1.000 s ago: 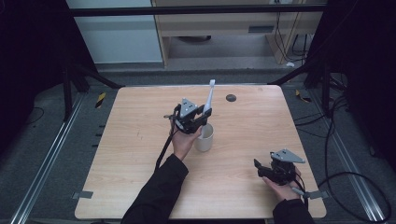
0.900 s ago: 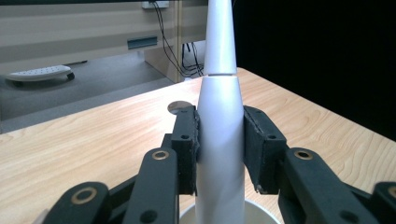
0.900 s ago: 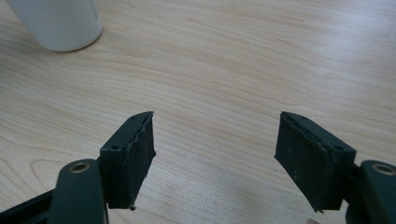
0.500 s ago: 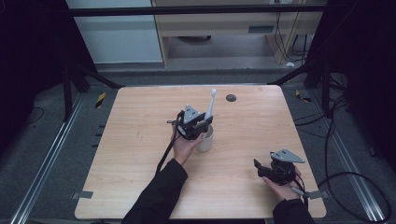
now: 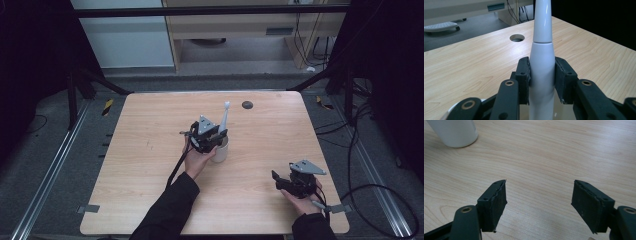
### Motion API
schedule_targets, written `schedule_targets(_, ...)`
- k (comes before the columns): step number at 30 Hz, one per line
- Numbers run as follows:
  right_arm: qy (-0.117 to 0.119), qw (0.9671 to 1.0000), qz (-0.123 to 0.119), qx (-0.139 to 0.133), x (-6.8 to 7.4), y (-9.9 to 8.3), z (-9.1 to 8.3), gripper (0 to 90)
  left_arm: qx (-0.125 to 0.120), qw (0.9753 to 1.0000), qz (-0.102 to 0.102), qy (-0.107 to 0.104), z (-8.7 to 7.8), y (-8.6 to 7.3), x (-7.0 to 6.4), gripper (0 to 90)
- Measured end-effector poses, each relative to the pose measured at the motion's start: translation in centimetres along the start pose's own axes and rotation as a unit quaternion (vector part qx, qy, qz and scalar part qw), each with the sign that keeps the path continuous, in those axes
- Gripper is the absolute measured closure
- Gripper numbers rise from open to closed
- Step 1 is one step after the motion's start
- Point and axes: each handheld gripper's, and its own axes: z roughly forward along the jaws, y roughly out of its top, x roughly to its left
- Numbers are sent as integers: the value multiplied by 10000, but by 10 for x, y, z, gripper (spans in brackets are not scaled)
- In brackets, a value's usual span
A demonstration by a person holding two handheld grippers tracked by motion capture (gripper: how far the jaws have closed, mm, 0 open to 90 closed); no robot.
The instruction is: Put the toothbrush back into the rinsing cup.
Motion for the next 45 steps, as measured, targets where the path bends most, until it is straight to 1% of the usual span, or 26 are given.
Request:
schedule_targets(2, 7, 10000, 19, 2, 0, 0, 0, 277, 4, 10000, 8, -5, -1, 0, 0, 661)
schedule_targets(7, 0, 10000, 9, -5, 1, 0, 0, 276, 2, 10000, 10, -39, -5, 2, 1, 621)
schedule_targets(9, -2, 10000, 3, -11, 1, 0, -1, 276, 61, 10000, 58, -47, -6, 2, 1, 595)
schedule_targets(11, -9, 10000, 1, -15, 1, 0, -1, 275, 129, 9998, 155, -52, -10, 1, 1, 571)
schedule_targets(12, -9, 10000, 1, -15, 1, 0, -1, 275, 129, 9998, 155, -52, -10, 1, 1, 561)
schedule_targets(16, -17, 10000, 5, -28, 1, 0, -1, 273, 117, 9997, 206, -68, -19, 2, 2, 525)
schedule_targets(17, -20, 10000, 3, -28, 1, 0, -2, 272, 133, 9997, 220, -63, -24, 3, 3, 512)
schedule_targets(18, -20, 10000, 3, -28, 1, 0, -2, 272, 133, 9997, 220, -63, -24, 3, 3, 503)
schedule_targets(19, -22, 10000, 17, -22, 1, 0, -2, 272, 173, 9996, 228, -66, -27, 4, 4, 503)
schedule_targets(20, -25, 10000, 8, -28, 1, 1, -2, 271, 216, 9994, 271, -38, -32, 5, 6, 477)
schedule_targets(21, -25, 10000, 8, -28, 1, 1, -2, 271, 216, 9994, 271, -38, -32, 5, 6, 465)
schedule_targets(25, -34, 10000, 28, -36, 1, 0, -3, 268, 433, 9983, 388, 12, -46, 6, 8, 433)
schedule_targets(27, -43, 10000, 33, -39, 1, 0, -3, 265, 489, 9979, 421, -16, -53, 3, 10, 402)
schedule_targets(30, -52, 10000, 16, -46, 1, 0, -4, 261, 616, 9970, 471, -41, -64, -4, 12, 393)
schedule_targets(33, -60, 10000, 21, -57, 1, 0, -5, 253, 763, 9955, 562, 21, -74, -14, 15, 373)
schedule_targets(35, -68, 10000, 41, -60, 0, -1, -5, 250, 835, 9950, 537, 39, -81, -20, 18, 356)
schedule_targets(37, -69, 10000, 36, -55, 0, -1, -5, 248, 851, 9951, 494, 71, -87, -27, 21, 347)
schedule_targets(39, -70, 10000, 31, -53, 0, -1, -5, 248, 891, 9952, 400, 120, -93, -35, 26, 342)
schedule_targets(41, -49, 10000, 68, -32, 1, -1, -5, 243, 969, 9944, 375, 166, -96, -40, 30, 338)
schedule_targets(43, -68, 10000, 31, -37, 1, -1, -5, 239, 1045, 9936, 360, 235, -100, -45, 34, 335)
schedule_targets(45, -73, 10000, 42, -48, 1, -2, -6, 231, 1072, 9935, 297, 258, -105, -49, 37, 326)
